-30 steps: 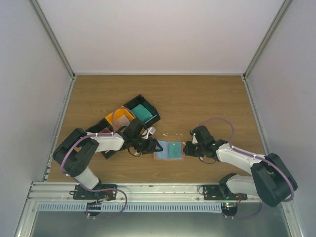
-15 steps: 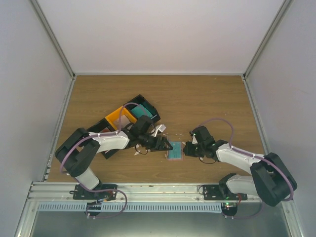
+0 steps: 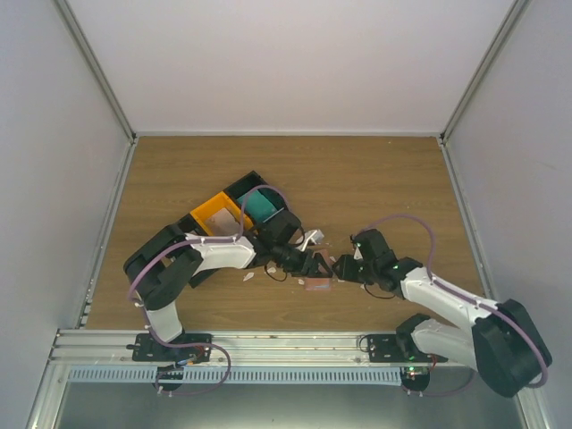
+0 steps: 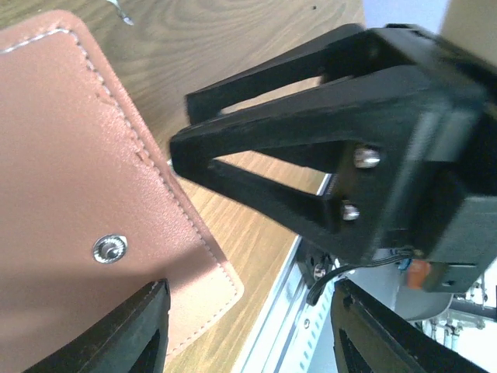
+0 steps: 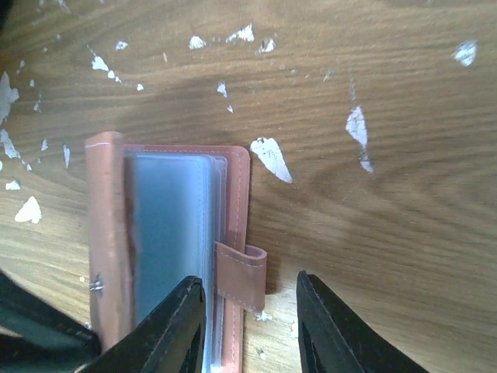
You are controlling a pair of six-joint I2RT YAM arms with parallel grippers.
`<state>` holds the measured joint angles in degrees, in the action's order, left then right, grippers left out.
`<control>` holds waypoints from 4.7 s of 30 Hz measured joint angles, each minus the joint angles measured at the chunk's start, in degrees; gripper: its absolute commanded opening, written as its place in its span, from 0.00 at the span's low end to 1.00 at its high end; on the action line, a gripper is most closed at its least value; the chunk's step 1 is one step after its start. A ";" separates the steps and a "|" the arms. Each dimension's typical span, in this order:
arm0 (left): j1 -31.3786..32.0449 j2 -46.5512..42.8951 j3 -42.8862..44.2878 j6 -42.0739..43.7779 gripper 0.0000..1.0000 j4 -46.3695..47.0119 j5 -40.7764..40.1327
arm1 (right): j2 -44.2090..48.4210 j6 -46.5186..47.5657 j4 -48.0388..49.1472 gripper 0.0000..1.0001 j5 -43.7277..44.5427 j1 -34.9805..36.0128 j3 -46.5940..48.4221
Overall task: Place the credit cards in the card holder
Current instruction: Close the card holder at the center of the board.
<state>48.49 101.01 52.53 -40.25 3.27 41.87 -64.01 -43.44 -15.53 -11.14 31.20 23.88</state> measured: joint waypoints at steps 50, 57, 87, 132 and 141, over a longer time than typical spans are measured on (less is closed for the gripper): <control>0.28 -1.42 -4.81 -6.29 0.55 -3.65 -19.47 | -8.44 2.69 7.85 0.13 -10.21 0.02 -0.63; -0.61 -1.07 -9.73 -6.40 0.51 6.88 -16.76 | -10.40 2.71 10.51 0.14 -11.28 -0.15 -0.63; -5.14 5.46 -17.64 -18.25 0.36 33.22 -3.67 | -12.85 2.03 17.88 0.14 -16.46 -2.10 -2.82; -13.09 -16.11 4.46 0.70 0.00 -15.52 10.16 | 16.83 14.40 4.55 0.48 -9.35 -1.09 2.03; -13.46 -17.22 4.11 0.63 0.00 -15.96 10.99 | 10.01 15.54 6.23 0.48 -5.95 -1.05 5.07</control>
<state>35.03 83.79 56.64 -39.62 -12.69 52.86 -54.00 -27.90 -9.30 -17.08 30.15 28.95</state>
